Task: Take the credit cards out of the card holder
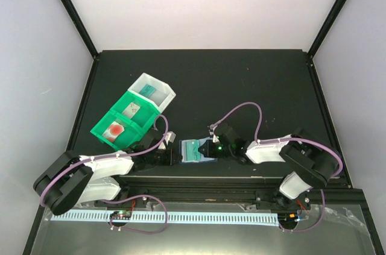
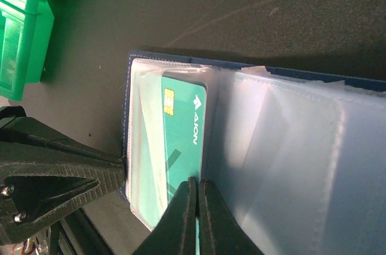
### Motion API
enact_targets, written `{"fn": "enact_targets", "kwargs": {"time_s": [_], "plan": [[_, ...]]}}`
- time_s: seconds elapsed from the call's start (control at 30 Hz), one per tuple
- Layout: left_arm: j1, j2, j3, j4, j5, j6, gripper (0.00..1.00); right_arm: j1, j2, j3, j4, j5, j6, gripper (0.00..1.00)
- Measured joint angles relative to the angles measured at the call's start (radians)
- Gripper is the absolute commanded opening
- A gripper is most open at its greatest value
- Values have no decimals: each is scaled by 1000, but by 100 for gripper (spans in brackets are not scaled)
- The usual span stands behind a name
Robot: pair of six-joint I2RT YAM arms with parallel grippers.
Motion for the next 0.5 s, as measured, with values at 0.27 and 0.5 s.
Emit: {"fn": "enact_targets", "kwargs": {"time_s": [0.27,0.5], "plan": [[0,-3,1,-7,-5,0,3,-19,15,-44,92,-45,7,26],[0,-3,2,-8,-8,0,3,-32,64,-54,187,-92,19,25]]}}
